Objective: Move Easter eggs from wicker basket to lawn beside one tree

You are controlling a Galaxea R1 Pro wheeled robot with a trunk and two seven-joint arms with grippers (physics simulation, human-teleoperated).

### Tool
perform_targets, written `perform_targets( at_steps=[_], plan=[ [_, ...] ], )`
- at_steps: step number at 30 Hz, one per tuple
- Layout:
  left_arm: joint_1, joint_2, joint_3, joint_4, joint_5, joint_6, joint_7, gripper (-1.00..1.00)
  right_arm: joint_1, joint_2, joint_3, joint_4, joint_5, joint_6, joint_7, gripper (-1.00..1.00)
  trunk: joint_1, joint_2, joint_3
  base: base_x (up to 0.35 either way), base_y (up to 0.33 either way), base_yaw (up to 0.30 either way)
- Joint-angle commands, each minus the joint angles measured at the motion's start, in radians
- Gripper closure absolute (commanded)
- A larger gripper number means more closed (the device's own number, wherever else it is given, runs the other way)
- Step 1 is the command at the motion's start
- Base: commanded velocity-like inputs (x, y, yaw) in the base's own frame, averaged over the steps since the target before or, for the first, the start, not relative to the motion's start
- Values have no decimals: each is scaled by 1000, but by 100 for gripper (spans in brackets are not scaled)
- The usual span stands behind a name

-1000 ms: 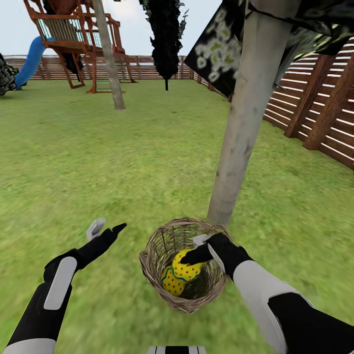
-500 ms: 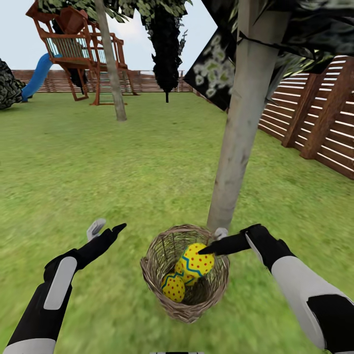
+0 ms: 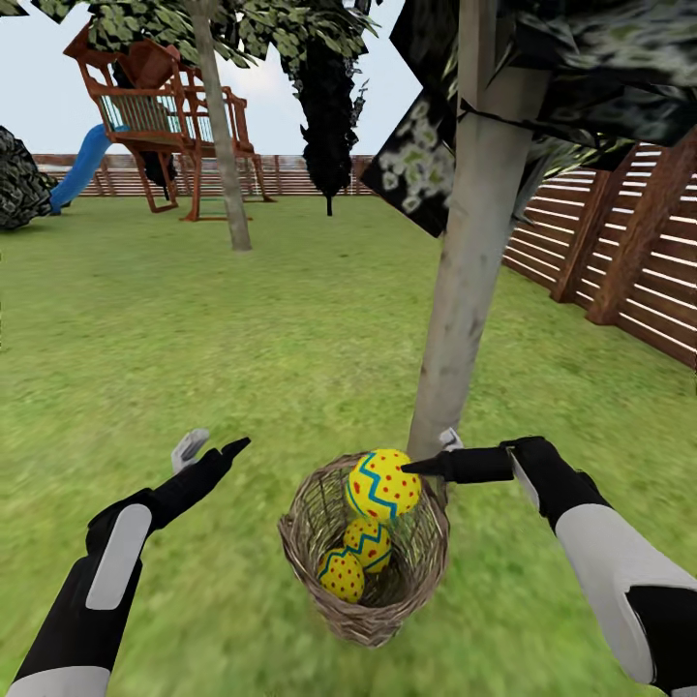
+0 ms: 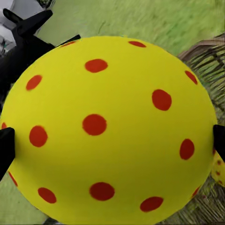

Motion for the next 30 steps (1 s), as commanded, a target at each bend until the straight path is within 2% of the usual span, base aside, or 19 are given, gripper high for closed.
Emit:
perform_targets(
  at_steps=[1, 3, 4, 17, 19, 20, 21, 22, 23, 24, 27, 30],
  plan=[
    [-1, 0, 2, 0, -1, 7, -5, -100, 0, 0, -1, -2, -15, 9, 5, 100, -5, 7, 2, -293, 0, 0],
    [-1, -1, 1, -2, -1, 7, -7, -100, 1, 2, -2, -2, -50, 8, 6, 100, -12, 21, 9, -322, 0, 0],
    [-1, -1, 1, -2, -1, 7, -8, -100, 1, 2, -2, -2, -54, 8, 6, 100, -16, 28, 12, -303, 0, 0],
    [-1, -1, 3, -2, -1, 7, -8, -100, 1, 3, -2, -2, -64, 9, 7, 100, -66, 119, 61, -13, 0, -223],
    [-1, -1, 3, -2, -1, 7, -8, -100, 1, 3, -3, -1, -65, 13, 44, 100, -74, 133, 69, 0, 0, -261],
    [-1, -1, 3, -2, -1, 7, -8, -100, 1, -4, -6, 4, -68, 15, 123, 100, -77, 140, 73, 0, 0, -261],
    [-1, -1, 3, -2, -1, 7, -8, -100, 1, -16, -16, 6, -68, 15, 144, 100, -81, 147, 77, 0, 0, -261],
    [-1, -1, 3, -2, -1, 7, -8, -100, 1, -30, -45, 8, -69, 15, 145, 100, -85, 154, 81, 0, 0, -261],
    [-1, -1, 3, -2, -1, 7, -8, -100, 1, -41, -83, 8, -68, 15, 145, 100, -89, 161, 85, 0, 0, -261],
    [-1, -1, 2, -2, -1, 7, -8, -100, 1, -68, -123, 9, -67, 15, 145, 100, -93, 168, 89, 0, 0, -261],
    [-1, -2, 1, -1, -1, 7, -8, -100, 2, -88, -148, 10, -67, 15, 145, 100, -104, 189, 101, 0, 0, -261],
    [-1, -3, 1, -1, -1, 7, -8, -100, 2, -91, -154, 11, -66, 16, 145, 100, -116, 210, 112, 0, 0, -261]
  ],
)
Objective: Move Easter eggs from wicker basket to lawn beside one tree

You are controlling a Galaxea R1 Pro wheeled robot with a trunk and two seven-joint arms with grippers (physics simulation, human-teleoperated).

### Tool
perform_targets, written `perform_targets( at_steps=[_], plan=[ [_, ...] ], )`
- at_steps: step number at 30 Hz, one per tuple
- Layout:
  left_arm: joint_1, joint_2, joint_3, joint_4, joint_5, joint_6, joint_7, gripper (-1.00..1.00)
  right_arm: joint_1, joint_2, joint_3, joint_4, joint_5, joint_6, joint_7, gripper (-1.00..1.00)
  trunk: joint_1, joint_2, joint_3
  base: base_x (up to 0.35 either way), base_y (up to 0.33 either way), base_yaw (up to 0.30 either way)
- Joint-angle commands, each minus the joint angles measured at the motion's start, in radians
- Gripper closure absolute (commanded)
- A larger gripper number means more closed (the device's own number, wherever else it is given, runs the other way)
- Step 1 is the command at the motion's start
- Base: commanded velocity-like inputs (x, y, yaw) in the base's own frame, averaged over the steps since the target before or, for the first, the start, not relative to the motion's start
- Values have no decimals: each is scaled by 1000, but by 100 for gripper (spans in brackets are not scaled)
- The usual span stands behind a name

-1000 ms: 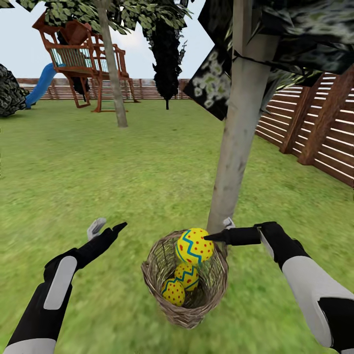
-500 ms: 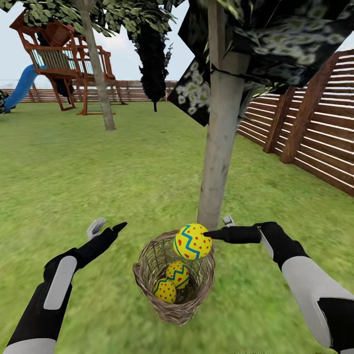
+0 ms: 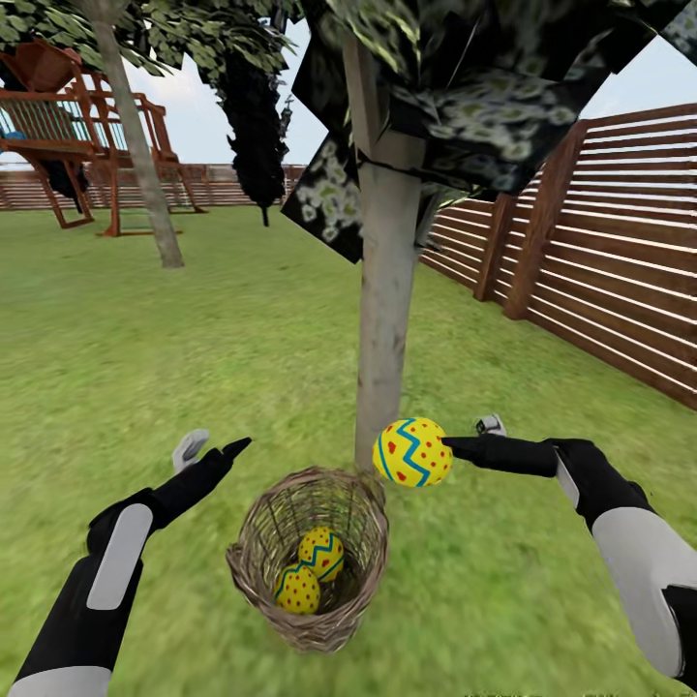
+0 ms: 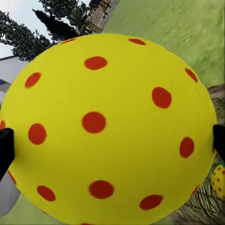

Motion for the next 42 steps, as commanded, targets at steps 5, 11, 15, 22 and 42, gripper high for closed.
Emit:
perform_targets(
  at_steps=[5, 11, 15, 22, 42],
  plan=[
    [0, -1, 2, 0, -1, 6, -5, -100, 0, 0, -2, 4, -1, 12, 3, 100, -19, 35, 19, 0, 0, -261],
    [0, -55, -70, 0, -1, 4, -6, -100, 0, -26, -26, 7, -2, 13, 3, 100, -42, 77, 42, 0, 0, -261],
    [0, -71, -94, 0, -1, 4, -5, -100, 1, -38, -51, 8, -2, 14, 3, 100, -58, 105, 58, 0, 0, -261],
    [0, -74, -105, 1, -3, 1, -2, -100, 1, -58, -55, 22, -2, 11, 3, 100, -85, 154, 87, 0, 0, -252],
    [1, -87, -124, 3, -1, -5, -10, -100, 4, -68, -192, 61, -1, 4, -46, 100, -123, 224, 126, 0, 0, -152]
  ],
)
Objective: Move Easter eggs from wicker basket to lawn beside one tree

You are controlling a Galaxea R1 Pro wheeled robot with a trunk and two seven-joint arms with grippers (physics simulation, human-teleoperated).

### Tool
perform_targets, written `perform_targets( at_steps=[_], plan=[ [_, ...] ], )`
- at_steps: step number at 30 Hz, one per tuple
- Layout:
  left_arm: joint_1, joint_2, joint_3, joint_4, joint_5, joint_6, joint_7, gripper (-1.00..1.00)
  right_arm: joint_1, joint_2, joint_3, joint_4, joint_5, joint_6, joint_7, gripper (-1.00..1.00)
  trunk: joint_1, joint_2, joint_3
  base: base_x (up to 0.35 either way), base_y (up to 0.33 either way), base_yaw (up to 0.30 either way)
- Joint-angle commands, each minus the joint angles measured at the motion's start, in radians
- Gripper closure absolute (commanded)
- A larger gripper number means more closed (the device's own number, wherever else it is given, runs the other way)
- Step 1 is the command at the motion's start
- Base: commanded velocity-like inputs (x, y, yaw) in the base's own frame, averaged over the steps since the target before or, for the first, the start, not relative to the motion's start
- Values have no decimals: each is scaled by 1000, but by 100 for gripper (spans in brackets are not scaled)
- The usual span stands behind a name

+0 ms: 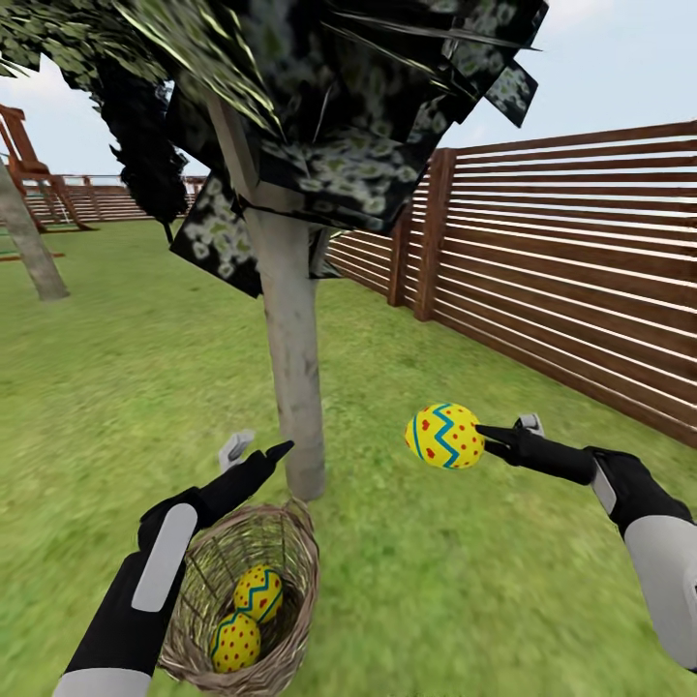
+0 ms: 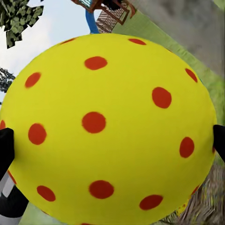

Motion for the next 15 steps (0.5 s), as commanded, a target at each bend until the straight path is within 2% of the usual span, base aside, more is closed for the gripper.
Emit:
perform_targets(
  at_steps=[1, 6, 15],
  plan=[
    [-1, -1, 4, 1, -1, 7, -4, -100, 0, 0, -2, 6, 1, 10, -9, 100, 0, 0, -1, 0, 0, -283],
    [-1, -1, 3, 1, -1, 8, -4, -100, 0, 1, -2, 11, 1, 10, -34, 100, 0, 0, -1, 0, 0, -285],
    [-1, -1, 0, -1, -1, 7, -4, -100, 2, 2, -3, 13, -1, 10, -37, 100, 0, 0, -1, 0, 0, -285]
  ],
)
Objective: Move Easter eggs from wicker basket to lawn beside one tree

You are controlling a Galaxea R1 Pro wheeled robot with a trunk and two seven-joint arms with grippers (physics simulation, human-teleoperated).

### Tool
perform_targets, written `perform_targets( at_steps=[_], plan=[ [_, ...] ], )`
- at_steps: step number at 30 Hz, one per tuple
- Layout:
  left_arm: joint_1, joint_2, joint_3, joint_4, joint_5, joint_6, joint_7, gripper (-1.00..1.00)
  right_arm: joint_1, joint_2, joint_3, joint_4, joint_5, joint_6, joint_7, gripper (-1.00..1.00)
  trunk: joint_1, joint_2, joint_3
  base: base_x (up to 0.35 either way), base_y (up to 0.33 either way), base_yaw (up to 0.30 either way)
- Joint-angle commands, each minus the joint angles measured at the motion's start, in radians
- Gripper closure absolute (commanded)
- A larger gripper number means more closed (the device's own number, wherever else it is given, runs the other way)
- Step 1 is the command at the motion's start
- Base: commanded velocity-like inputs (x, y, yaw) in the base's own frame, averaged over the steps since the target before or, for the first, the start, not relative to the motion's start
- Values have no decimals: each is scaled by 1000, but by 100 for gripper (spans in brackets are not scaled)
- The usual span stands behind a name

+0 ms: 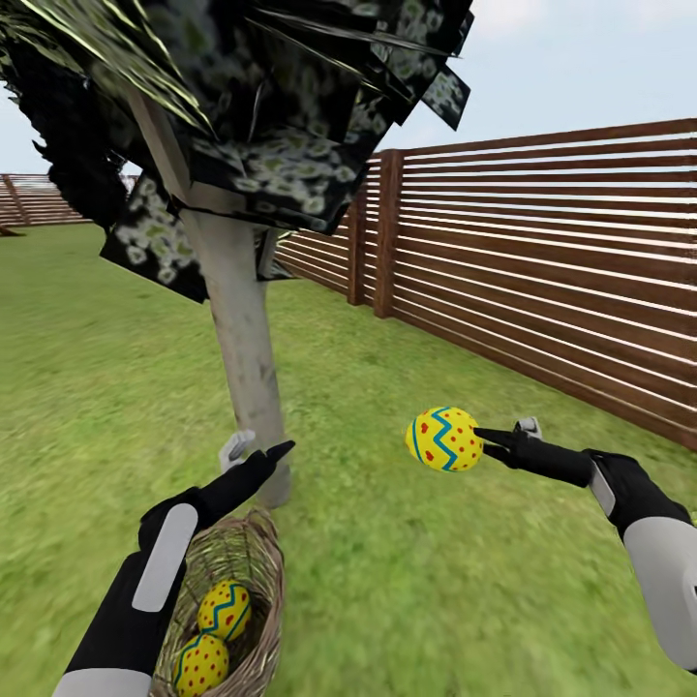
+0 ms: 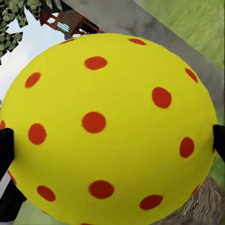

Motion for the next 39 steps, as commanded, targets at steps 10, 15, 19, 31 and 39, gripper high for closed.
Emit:
perform_targets(
  at_steps=[10, 15, 19, 31, 39],
  plan=[
    [0, -2, -30, 4, -1, 6, -7, -100, -1, 0, -34, 32, 1, 10, 2, 100, 0, 0, -1, 0, 0, -285],
    [0, -1, -32, 3, -1, 6, -9, -100, -1, 0, -48, 41, 1, 10, 1, 100, 0, 0, -1, 43, 0, -285],
    [0, -1, -32, 3, -1, 6, -9, -100, -1, -2, -66, 46, 1, 10, 0, 100, 0, 0, -1, 138, 0, -285],
    [0, -1, -29, 12, -1, 6, -62, -100, -1, -1, -103, 45, 4, 9, -63, 100, 0, 0, -1, 143, 0, -173],
    [8, -46, -75, -34, 48, 15, -107, -100, 34, -35, -92, 87, -12, 39, -38, 100, 8, -14, -7, 0, 0, 0]
  ],
)
